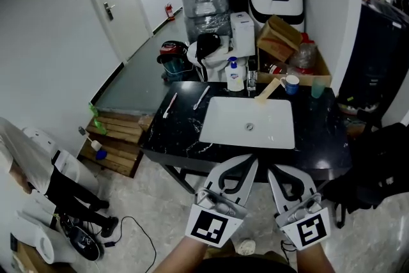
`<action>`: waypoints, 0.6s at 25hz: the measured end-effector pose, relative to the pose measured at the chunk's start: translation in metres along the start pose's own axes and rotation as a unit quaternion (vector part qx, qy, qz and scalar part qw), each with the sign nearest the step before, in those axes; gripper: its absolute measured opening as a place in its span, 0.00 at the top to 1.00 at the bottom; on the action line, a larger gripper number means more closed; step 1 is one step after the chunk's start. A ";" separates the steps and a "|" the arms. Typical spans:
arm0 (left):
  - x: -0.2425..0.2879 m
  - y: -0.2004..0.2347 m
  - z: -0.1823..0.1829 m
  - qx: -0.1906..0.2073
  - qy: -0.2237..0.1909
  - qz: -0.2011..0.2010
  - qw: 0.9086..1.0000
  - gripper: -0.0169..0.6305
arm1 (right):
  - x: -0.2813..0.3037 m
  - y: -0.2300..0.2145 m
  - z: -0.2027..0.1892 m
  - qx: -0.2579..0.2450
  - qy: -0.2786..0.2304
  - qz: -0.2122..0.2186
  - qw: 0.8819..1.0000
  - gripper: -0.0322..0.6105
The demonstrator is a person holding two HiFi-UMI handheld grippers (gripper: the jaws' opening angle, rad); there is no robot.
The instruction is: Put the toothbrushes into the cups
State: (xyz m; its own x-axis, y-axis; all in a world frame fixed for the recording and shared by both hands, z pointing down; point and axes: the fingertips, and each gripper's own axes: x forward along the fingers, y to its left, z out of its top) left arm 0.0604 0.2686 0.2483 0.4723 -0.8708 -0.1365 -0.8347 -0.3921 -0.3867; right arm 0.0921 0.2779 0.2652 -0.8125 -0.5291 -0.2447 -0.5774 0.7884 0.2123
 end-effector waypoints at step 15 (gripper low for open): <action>-0.001 0.041 -0.030 -0.011 0.016 0.036 0.999 0.96 | 0.044 0.008 -0.024 0.013 0.007 0.048 0.999 0.90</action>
State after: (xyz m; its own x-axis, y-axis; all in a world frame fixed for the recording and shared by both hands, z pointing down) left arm 0.0173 0.2440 0.2603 0.4021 -0.9058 -0.1338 -0.8722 -0.3345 -0.3569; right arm 0.0496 0.2528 0.2791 -0.8649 -0.4552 -0.2115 -0.4950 0.8435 0.2086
